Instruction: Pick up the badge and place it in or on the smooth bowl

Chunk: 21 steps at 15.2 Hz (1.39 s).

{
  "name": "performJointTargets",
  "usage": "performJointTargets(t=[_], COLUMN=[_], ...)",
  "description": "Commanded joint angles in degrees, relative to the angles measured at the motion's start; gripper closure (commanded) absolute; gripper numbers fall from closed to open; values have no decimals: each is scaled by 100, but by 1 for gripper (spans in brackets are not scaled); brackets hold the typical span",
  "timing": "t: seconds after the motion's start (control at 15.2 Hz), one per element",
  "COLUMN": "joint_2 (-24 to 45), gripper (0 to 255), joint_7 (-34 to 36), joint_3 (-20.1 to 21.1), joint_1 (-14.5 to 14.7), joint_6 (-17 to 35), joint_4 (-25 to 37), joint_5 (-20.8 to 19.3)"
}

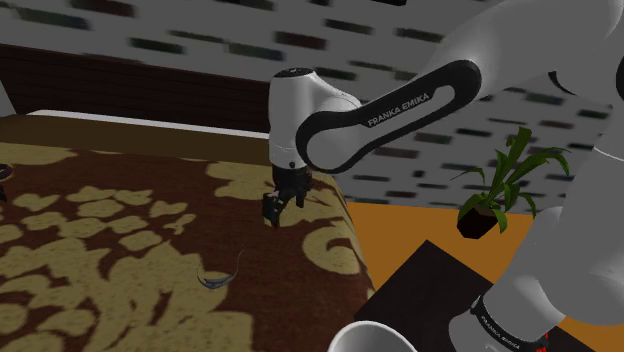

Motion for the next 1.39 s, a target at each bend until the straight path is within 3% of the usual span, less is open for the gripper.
performJointTargets(t=[0.0, 0.59, 1.06, 1.32], joint_2=[461, 2301, 3805, 4007], gripper=[0, 0, 0, 0], joint_7=[163, 569, 587, 602], joint_3=[60, 72, -14, -56], joint_1=[134, 881, 1589, 1634], joint_6=[45, 5, -340, -216], joint_4=[378, 2104, 3900, 3976], joint_5=[-200, -941, -1321, -1374])
